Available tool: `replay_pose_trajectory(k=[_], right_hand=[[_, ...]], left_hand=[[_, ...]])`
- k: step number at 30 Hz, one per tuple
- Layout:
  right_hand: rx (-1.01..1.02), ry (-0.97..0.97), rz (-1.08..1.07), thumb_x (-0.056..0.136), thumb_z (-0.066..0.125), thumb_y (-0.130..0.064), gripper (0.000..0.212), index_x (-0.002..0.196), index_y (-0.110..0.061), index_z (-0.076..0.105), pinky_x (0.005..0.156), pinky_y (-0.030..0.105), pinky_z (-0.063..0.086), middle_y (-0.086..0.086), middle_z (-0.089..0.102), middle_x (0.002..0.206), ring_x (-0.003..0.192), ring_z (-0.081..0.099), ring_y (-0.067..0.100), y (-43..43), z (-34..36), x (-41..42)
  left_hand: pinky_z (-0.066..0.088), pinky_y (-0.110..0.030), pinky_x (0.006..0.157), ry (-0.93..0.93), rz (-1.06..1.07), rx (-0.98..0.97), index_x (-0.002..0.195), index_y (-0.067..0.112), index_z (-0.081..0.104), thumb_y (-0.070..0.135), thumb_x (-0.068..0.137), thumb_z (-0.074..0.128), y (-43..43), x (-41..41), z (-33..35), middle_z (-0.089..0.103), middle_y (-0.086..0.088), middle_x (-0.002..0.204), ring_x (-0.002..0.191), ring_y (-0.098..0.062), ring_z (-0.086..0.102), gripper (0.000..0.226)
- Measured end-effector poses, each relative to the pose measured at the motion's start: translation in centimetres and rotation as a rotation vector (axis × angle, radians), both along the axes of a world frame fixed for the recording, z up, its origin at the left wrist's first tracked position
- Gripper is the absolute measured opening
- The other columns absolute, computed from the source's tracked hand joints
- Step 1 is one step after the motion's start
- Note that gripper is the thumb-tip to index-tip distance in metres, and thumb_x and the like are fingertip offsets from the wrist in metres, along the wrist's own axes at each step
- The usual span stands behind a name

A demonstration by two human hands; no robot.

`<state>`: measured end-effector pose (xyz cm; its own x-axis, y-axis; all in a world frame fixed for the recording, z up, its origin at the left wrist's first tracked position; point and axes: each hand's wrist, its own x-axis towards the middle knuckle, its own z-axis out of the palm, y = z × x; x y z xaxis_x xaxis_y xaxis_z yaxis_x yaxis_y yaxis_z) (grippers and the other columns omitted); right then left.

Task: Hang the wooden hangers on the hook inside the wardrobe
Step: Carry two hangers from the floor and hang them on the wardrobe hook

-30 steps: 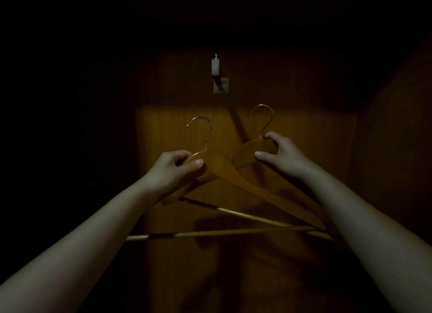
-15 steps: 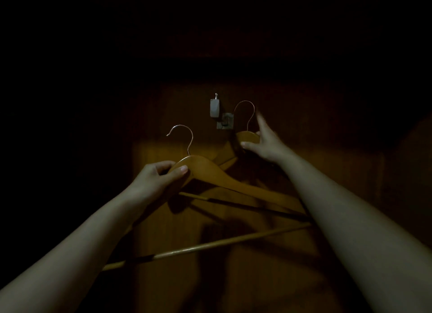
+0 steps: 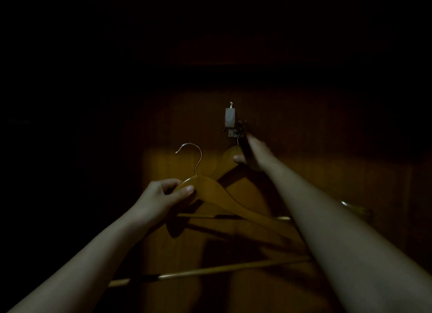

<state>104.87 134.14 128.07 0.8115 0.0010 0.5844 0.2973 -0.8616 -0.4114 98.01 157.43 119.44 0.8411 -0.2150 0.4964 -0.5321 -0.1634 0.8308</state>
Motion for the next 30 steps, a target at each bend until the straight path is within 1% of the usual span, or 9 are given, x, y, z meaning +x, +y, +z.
replay_pose_trajectory(k=[3,8,11,14,15,17,20,26,30], right_hand=[[-0.01,0.025,-0.056,0.085,0.064,-0.024,0.082,0.149,-0.018,0.012,0.117,0.049,0.018,0.012,0.029,0.152,0.141,0.025,0.032,0.0,-0.7,0.0],[-0.073,0.171,-0.161,0.086,0.063,-0.025,0.088,0.149,-0.027,0.001,0.11,0.05,0.029,0.016,0.033,0.148,0.136,0.032,0.037,-1.2,-2.5,0.1],[-0.031,0.104,-0.137,0.087,0.061,-0.022,0.088,0.149,-0.029,-0.001,0.106,0.052,0.033,0.017,0.034,0.146,0.133,0.035,0.038,-1.8,-3.7,-1.6],[-0.008,0.019,-0.076,0.089,0.059,-0.028,0.076,0.148,-0.029,0.012,0.105,0.049,0.037,0.011,0.033,0.144,0.131,0.036,0.033,-1.9,-4.8,-5.0],[-0.005,0.026,-0.031,0.09,0.056,-0.03,0.069,0.147,-0.025,0.019,0.106,0.045,0.038,0.009,0.032,0.143,0.131,0.036,0.03,-1.8,-5.1,-6.5],[-0.024,0.043,0.078,0.092,0.051,-0.032,0.057,0.143,-0.016,0.031,0.103,0.035,0.04,0.004,0.036,0.137,0.127,0.039,0.022,-1.5,-5.7,-9.7],[-0.098,0.022,0.219,0.092,0.05,-0.035,0.048,0.138,-0.024,0.039,0.1,0.029,0.04,-0.007,0.04,0.128,0.119,0.043,0.01,-0.7,-6.9,-14.1],[-0.294,0.031,0.213,0.086,0.057,-0.043,0.072,0.144,-0.041,0.015,0.1,0.027,0.038,-0.015,0.028,0.144,0.128,0.036,0.006,0.7,-9.2,-18.7],[-0.461,-0.057,0.096,0.085,0.06,-0.042,0.082,0.146,-0.036,0.007,0.097,0.029,0.039,-0.013,0.029,0.143,0.127,0.04,0.009,1.0,-11.2,-19.5]], left_hand=[[0.045,-0.009,0.046,0.017,0.006,0.006,0.096,0.004,0.066,0.024,0.088,0.056,0.4,0.1,-0.1,0.066,-0.006,0.081,0.055,-0.001,0.064,0.024],[0.047,-0.01,0.05,0.015,0.017,0.024,0.096,0.002,0.066,0.027,0.088,0.057,0.5,-0.8,-0.2,0.068,-0.018,0.09,0.065,-0.008,0.064,0.027],[0.047,-0.025,0.054,0.005,-0.007,0.045,0.094,0.003,0.066,0.031,0.085,0.058,0.5,-1.8,-0.1,0.064,-0.029,0.095,0.072,-0.028,0.06,0.031],[0.041,-0.038,0.063,0.006,-0.052,0.042,0.088,0.008,0.067,0.04,0.076,0.061,0.8,-2.8,-0.2,0.062,-0.031,0.085,0.07,-0.03,0.056,0.035],[0.042,-0.038,0.065,0.0,-0.059,0.05,0.086,0.011,0.068,0.041,0.075,0.061,0.9,-3.2,-0.5,0.065,-0.021,0.081,0.07,-0.029,0.057,0.033],[0.047,-0.027,0.064,-0.02,-0.05,0.078,0.085,0.017,0.069,0.04,0.076,0.059,0.8,-3.9,-1.1,0.066,-0.001,0.077,0.07,-0.013,0.062,0.026],[0.046,-0.014,0.053,-0.054,-0.051,0.129,0.093,0.016,0.067,0.031,0.083,0.058,0.0,-4.7,-1.7,0.064,0.003,0.083,0.065,0.001,0.063,0.02],[0.043,-0.009,0.045,-0.1,-0.13,0.178,0.104,0.005,0.063,0.019,0.09,0.056,-2.5,-6.5,-2.0,0.064,-0.002,0.084,0.056,0.003,0.063,0.021],[0.055,-0.02,0.064,-0.118,-0.2,0.184,0.101,0.011,0.065,0.024,0.087,0.058,-3.7,-6.4,-2.8,0.069,-0.006,0.094,0.079,-0.011,0.069,0.021]])
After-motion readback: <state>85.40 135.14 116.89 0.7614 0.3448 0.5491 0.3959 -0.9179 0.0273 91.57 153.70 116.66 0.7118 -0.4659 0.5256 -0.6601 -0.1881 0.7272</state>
